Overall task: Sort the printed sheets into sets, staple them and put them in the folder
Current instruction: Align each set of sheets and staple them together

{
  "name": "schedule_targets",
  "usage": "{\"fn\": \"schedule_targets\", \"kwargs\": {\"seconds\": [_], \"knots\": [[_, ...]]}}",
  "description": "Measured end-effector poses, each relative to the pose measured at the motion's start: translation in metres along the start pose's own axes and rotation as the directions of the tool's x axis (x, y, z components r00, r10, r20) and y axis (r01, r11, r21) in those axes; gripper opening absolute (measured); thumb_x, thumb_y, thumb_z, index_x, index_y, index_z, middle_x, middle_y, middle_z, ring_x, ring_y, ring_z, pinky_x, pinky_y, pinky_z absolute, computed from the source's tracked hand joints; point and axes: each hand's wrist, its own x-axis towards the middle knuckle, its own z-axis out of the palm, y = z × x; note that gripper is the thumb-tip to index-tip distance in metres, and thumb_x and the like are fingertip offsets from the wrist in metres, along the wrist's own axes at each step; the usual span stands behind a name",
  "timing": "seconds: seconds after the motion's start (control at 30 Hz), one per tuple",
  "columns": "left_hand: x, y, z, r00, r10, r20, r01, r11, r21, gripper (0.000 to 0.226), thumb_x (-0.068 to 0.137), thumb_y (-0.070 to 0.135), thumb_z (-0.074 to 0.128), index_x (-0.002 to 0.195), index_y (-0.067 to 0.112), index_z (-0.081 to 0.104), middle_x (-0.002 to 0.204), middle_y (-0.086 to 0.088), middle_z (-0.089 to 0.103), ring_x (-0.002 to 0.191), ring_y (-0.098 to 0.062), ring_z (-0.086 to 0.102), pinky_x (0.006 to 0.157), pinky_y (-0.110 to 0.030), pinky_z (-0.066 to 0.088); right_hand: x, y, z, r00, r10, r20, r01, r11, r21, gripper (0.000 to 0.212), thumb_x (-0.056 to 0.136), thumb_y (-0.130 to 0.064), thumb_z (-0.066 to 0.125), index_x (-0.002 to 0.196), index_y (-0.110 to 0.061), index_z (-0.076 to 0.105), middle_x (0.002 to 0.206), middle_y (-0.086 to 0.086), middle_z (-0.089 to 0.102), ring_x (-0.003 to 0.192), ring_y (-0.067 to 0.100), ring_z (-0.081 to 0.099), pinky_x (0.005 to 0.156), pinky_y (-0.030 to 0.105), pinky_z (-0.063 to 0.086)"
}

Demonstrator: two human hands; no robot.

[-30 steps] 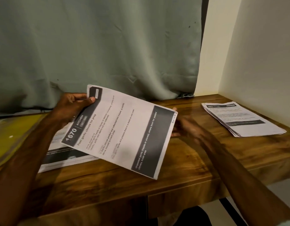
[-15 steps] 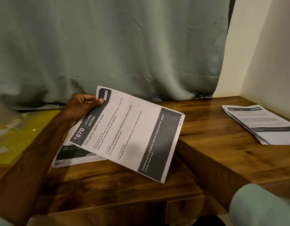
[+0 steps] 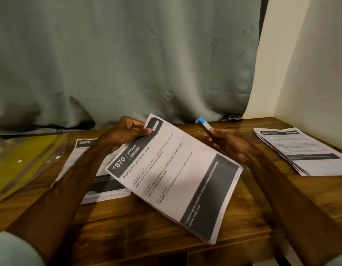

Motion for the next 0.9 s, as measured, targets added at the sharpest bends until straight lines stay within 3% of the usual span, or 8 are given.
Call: {"fn": "schedule_targets", "kwargs": {"seconds": [0.1,0.2,0.3,0.37,0.5,0.63,0.8,0.9], "knots": [[0.016,0.0,0.027,0.993,-0.036,0.11,0.028,0.997,0.069,0.02,0.09,0.022,0.076,0.108,0.014,0.078,0.094,-0.012,0.079,0.08,-0.03,0.077,0.066,-0.033,0.064,0.0,-0.006,-0.03,1.0,-0.019,-0.014,0.021,0.99,0.142,0.024,0.101,-0.021,0.057,0.12,-0.01,0.068,0.106,0.002,0.076,0.09,0.012,0.066,0.085,0.029,0.05],[0.031,0.002,0.058,0.979,-0.081,0.187,0.068,0.995,0.075,0.023,0.09,0.024,0.076,0.109,0.011,0.077,0.094,-0.014,0.079,0.079,-0.032,0.077,0.066,-0.036,0.063,0.004,-0.001,-0.046,0.999,-0.035,0.034,0.03,0.987,0.156,0.025,0.103,-0.017,0.052,0.125,-0.013,0.065,0.103,0.005,0.073,0.085,0.014,0.066,0.081,0.031,0.053],[0.047,0.0,0.093,0.971,-0.088,0.223,0.074,0.995,0.073,0.023,0.089,0.02,0.078,0.108,0.006,0.076,0.09,-0.013,0.079,0.072,-0.027,0.076,0.062,-0.032,0.062,0.013,0.008,-0.045,0.999,0.002,0.049,-0.009,0.991,0.131,0.028,0.104,-0.024,0.049,0.127,-0.017,0.063,0.098,0.004,0.068,0.074,0.011,0.06,0.064,0.026,0.05],[0.056,-0.007,0.11,0.961,-0.091,0.26,0.069,0.993,0.093,0.024,0.089,0.021,0.078,0.109,0.008,0.076,0.091,-0.012,0.079,0.074,-0.028,0.076,0.066,-0.035,0.063,0.019,0.016,-0.045,0.999,0.034,0.035,-0.038,0.989,0.139,0.028,0.103,-0.03,0.053,0.123,-0.014,0.063,0.093,0.004,0.065,0.067,0.01,0.053,0.052,0.022,0.042],[0.067,-0.03,0.128,0.941,-0.112,0.319,0.076,0.989,0.123,0.026,0.09,0.027,0.077,0.111,0.011,0.076,0.094,-0.011,0.079,0.089,-0.038,0.075,0.079,-0.043,0.061,0.028,0.032,-0.046,0.997,0.07,0.035,-0.073,0.994,0.085,0.038,0.092,-0.042,0.065,0.121,-0.017,0.063,0.084,-0.001,0.058,0.063,0.008,0.045,0.046,0.02,0.032],[0.069,-0.043,0.132,0.935,-0.127,0.332,0.099,0.99,0.1,0.028,0.092,0.026,0.074,0.115,0.009,0.074,0.094,-0.012,0.079,0.084,-0.031,0.077,0.072,-0.036,0.061,0.025,0.035,-0.043,0.999,0.031,0.035,-0.031,0.999,-0.012,0.043,0.085,-0.045,0.068,0.12,-0.021,0.067,0.084,-0.002,0.059,0.067,0.008,0.048,0.055,0.023,0.036],[0.066,-0.042,0.133,0.944,-0.125,0.305,0.121,0.992,0.031,0.027,0.092,0.026,0.074,0.114,0.011,0.074,0.095,-0.012,0.079,0.087,-0.034,0.076,0.082,-0.044,0.062,0.024,0.034,-0.043,0.999,-0.002,0.038,0.002,1.0,0.005,0.036,0.094,-0.038,0.064,0.117,-0.011,0.072,0.101,0.007,0.07,0.093,0.02,0.058,0.088,0.038,0.045],[0.065,-0.043,0.136,0.953,-0.114,0.281,0.11,0.993,0.03,0.026,0.091,0.025,0.075,0.114,0.012,0.074,0.094,-0.01,0.079,0.086,-0.033,0.077,0.083,-0.046,0.062,0.022,0.033,-0.038,0.999,-0.047,0.019,0.047,0.999,-0.024,0.031,0.097,-0.029,0.062,0.117,-0.006,0.069,0.098,0.007,0.071,0.091,0.02,0.058,0.085,0.029,0.048]]}}
